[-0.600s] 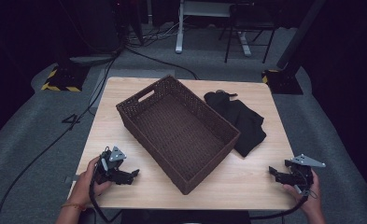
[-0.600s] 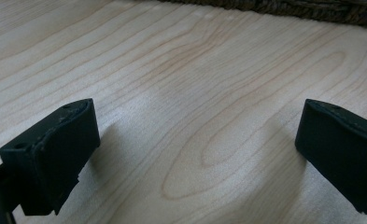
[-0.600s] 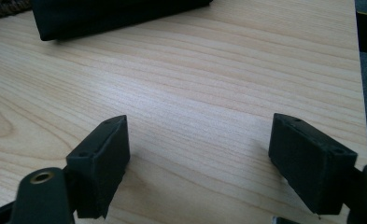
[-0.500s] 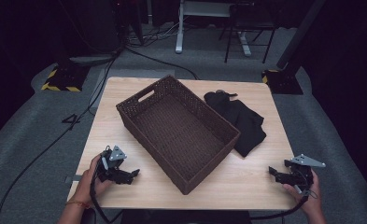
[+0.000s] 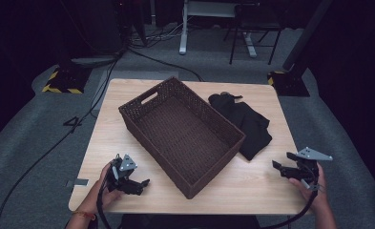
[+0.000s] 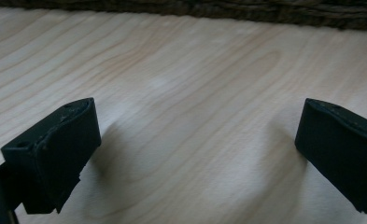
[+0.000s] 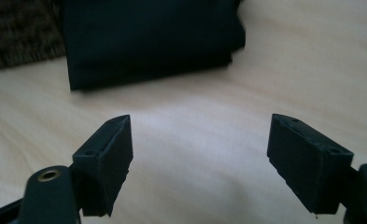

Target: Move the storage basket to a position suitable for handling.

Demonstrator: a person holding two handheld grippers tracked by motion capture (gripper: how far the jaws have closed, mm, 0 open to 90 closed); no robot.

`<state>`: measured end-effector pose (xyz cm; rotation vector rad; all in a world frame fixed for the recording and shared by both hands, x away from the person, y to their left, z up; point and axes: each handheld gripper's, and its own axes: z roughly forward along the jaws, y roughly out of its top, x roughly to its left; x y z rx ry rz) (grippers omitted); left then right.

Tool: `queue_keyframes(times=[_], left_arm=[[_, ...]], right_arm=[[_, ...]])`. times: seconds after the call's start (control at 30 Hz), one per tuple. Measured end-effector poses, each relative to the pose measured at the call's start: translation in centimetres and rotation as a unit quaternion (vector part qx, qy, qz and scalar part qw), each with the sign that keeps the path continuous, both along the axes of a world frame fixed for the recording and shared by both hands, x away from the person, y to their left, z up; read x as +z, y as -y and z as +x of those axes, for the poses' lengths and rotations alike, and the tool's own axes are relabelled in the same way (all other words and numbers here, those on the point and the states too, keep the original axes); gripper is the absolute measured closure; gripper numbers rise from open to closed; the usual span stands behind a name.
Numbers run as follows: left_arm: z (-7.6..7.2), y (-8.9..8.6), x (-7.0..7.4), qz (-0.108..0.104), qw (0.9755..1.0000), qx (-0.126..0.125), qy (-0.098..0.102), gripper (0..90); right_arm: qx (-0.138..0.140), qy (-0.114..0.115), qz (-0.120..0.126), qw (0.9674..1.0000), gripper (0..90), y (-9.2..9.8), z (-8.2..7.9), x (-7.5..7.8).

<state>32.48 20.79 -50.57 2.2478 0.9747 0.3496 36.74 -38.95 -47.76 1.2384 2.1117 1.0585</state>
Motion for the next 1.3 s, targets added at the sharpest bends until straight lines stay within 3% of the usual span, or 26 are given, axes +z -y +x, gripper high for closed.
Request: queue_keyframes(times=[0.07, 0.1, 0.13, 0.23, 0.27, 0.37, 0.43, 0.47, 0.5, 0.6, 0.77, 0.87, 0.93, 1.1, 1.3], left_arm=[[-0.2, 0.5, 0.0, -0.001, 1.0, 0.001, 0.0, 0.3], [-0.2, 0.5, 0.0, -0.001, 1.0, 0.001, 0.0, 0.3], [-0.3, 0.7, 0.0, 0.0, 1.0, -0.007, 0.0, 0.3], [-0.4, 0.8, 0.0, -0.002, 0.9998, -0.019, 0.0, 0.3], [-0.5, 0.9, 0.0, 0.0, 0.9994, -0.035, 0.0, 0.3], [-0.5, 1.1, 0.0, -0.001, 0.9995, -0.032, 0.0, 0.3], [-0.5, 1.1, 0.0, -0.002, 0.9995, -0.033, -0.001, 0.3], [-0.5, 1.1, 0.0, -0.001, 0.9994, -0.035, -0.001, 0.3], [-0.5, 1.1, 0.0, -0.001, 0.9994, -0.035, -0.001, 0.3], [-0.5, 1.2, 0.0, -0.002, 0.9989, -0.047, 0.0, 0.3], [-0.5, 1.3, 0.0, -0.001, 0.9989, -0.046, -0.001, 0.3], [-0.4, 1.4, 0.0, -0.002, 0.9988, -0.048, -0.001, 0.3], [-0.4, 1.5, 0.0, -0.001, 0.9988, -0.048, 0.0, 0.3], [-0.3, 1.5, 0.0, -0.001, 0.9986, -0.053, 0.0, 0.3], [-0.1, 1.9, 0.2, 0.006, 0.9982, -0.06, -0.004, 0.6]], right_arm=[[0.0, 0.017, 0.01, 0.9998, 22.7, -0.2, 1.6, 1.8], [0.0, 0.017, 0.01, 0.9998, 22.7, -0.2, 1.6, 1.8], [0.008, 0.022, 0.007, 0.9997, 21.4, -0.6, 2.9, 2.9], [0.016, 0.021, -0.008, 0.9996, 20.1, -1.2, 4.3, 3.9], [0.025, 0.015, -0.014, 0.9995, 18.9, -1.8, 5.4, 4.5], [0.031, 0.013, -0.019, 0.9993, 18.9, -2.5, 6.7, 4.9], [0.044, -0.002, -0.012, 0.999, 18.5, -3.3, 8.0, 4.8], [0.055, -0.009, -0.02, 0.9983, 19.5, -4.1, 9.2, 4.7], [0.055, -0.009, -0.02, 0.9983, 19.5, -4.1, 9.2, 4.7], [0.063, -0.018, -0.037, 0.9972, 20.2, -5.5, 11.1, 4.7], [0.074, -0.017, -0.048, 0.9959, 20.0, -6.8, 12.5, 5.2], [0.075, -0.028, -0.057, 0.9951, 19.6, -7.7, 13.7, 4.8], [0.07, -0.05, -0.07, 0.9938, 19.0, -8.2, 15.1, 3.7], [0.06, -0.078, -0.091, 0.991, 18.8, -8.6, 16.4, 1.9], [0.052, -0.103, -0.049, 0.9921, 16.2, -8.1, 17.0, 0.2]])
